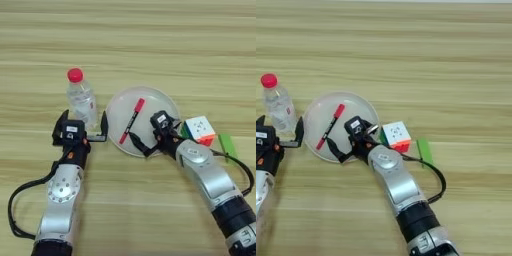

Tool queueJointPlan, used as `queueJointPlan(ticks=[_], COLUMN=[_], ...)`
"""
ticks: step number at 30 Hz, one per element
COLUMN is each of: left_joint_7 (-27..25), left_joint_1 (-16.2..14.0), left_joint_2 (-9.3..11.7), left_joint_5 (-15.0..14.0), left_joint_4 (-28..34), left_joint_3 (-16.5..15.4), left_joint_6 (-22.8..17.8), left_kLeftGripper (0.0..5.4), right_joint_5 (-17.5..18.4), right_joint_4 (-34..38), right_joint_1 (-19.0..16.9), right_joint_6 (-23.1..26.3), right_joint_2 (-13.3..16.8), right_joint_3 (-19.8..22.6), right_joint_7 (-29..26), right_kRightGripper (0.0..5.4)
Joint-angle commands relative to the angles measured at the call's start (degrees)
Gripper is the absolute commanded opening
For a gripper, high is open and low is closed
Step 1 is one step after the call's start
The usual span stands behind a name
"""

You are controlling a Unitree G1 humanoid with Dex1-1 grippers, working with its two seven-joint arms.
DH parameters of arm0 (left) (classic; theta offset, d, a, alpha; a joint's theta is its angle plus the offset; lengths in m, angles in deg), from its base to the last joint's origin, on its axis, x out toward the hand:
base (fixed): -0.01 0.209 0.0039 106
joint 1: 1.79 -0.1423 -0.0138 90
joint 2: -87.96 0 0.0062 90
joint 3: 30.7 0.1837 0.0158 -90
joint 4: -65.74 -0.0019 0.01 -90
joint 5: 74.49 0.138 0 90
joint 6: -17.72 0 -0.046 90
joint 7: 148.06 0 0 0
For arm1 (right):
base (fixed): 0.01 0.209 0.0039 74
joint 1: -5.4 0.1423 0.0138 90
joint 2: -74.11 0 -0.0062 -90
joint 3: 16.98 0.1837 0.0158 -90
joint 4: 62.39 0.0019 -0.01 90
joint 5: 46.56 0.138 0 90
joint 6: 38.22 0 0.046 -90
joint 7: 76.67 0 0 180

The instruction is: Move the objects on the table

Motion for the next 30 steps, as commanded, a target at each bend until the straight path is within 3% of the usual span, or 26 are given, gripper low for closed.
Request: queueJointPlan(ticks=[1, 8, 16, 25, 30], left_joint_7=[0.51, 0.70, 0.91, 1.01, 0.94], left_joint_1=[-0.32, -0.34, -0.13, 0.01, 0.03], left_joint_2=[-0.20, -0.33, -0.36, -0.34, -0.22], left_joint_5=[0.66, 0.73, 0.80, 0.75, 0.70], left_joint_4=[0.75, 0.87, 0.67, 0.54, 0.47], left_joint_3=[0.22, 0.32, 0.40, 0.44, 0.38], left_joint_6=[-1.04, -1.13, -1.17, -1.15, -1.14], left_kLeftGripper=[5.40, 5.40, 5.40, 5.40, 5.40], right_joint_5=[-0.31, 0.81, 1.58, 1.74, 2.44], right_joint_4=[3.41, 14.52, 22.57, 27.94, 29.86], right_joint_1=[-1.91, -6.59, -9.91, -11.66, -11.49], right_joint_6=[4.90, 17.07, 25.15, 28.54, 29.09], right_joint_2=[1.42, 3.93, 6.93, 10.00, 10.04], right_joint_3=[-0.62, -3.02, -5.35, -6.17, -5.73], right_joint_7=[-0.93, -3.67, -4.89, -5.16, -4.79], right_kRightGripper=[5.38, 5.38, 5.38, 5.38, 5.38])
